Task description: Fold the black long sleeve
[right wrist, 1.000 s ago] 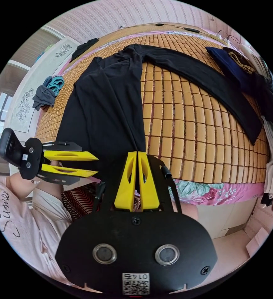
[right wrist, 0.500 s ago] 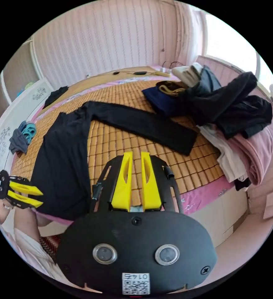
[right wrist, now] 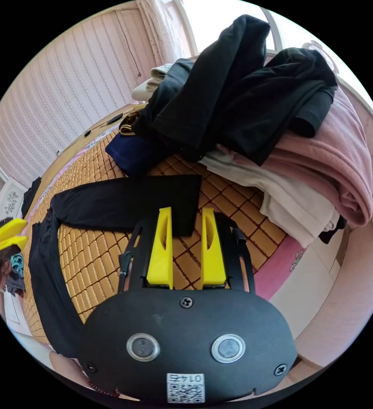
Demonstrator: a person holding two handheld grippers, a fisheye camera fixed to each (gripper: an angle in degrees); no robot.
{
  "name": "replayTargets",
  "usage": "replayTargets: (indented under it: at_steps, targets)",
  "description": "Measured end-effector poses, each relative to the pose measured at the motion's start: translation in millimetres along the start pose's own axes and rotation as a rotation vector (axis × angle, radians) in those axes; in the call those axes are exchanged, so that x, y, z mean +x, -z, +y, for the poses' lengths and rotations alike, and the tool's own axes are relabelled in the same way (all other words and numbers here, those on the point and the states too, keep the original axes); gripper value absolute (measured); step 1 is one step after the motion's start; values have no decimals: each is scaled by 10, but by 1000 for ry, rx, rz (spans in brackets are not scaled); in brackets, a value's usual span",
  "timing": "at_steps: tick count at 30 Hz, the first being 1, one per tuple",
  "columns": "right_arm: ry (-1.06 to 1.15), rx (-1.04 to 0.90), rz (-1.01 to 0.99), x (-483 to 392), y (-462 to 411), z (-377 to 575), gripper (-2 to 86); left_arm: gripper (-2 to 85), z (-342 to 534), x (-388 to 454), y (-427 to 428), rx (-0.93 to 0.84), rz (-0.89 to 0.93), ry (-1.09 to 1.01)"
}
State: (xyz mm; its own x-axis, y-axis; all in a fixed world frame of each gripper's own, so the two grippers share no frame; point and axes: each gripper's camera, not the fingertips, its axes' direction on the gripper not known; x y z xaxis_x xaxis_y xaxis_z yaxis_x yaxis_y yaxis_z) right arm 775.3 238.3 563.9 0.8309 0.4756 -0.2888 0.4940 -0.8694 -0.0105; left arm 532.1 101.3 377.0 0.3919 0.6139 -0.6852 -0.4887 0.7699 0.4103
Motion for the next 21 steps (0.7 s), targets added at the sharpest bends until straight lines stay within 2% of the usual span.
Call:
replayTargets:
  at_steps: [4,8,13,15,17,21]
  targets:
    - [-6,6,3,71,-3,-17,74,81,-596,-87,-632,-28,-19,-49]
    - [46,2,-40,115,-13,-68,68,83,-1035,-266,-1238,-95,30,18]
    - [104,-31,7,66,-84,-125,82,92,-1221,-324,-1759,-212,31,36]
    - [117,-27,27,61,-92,-138,71,80,-1220,-334,-1845,-210,43,35]
    - [140,-26,3,69,-95,-147,20,36,-1225,-353,-1871,-186,130,29]
    - [117,-32,-45,160,-102,-183,-1,-5,-1254,-369,-1865,-173,150,60]
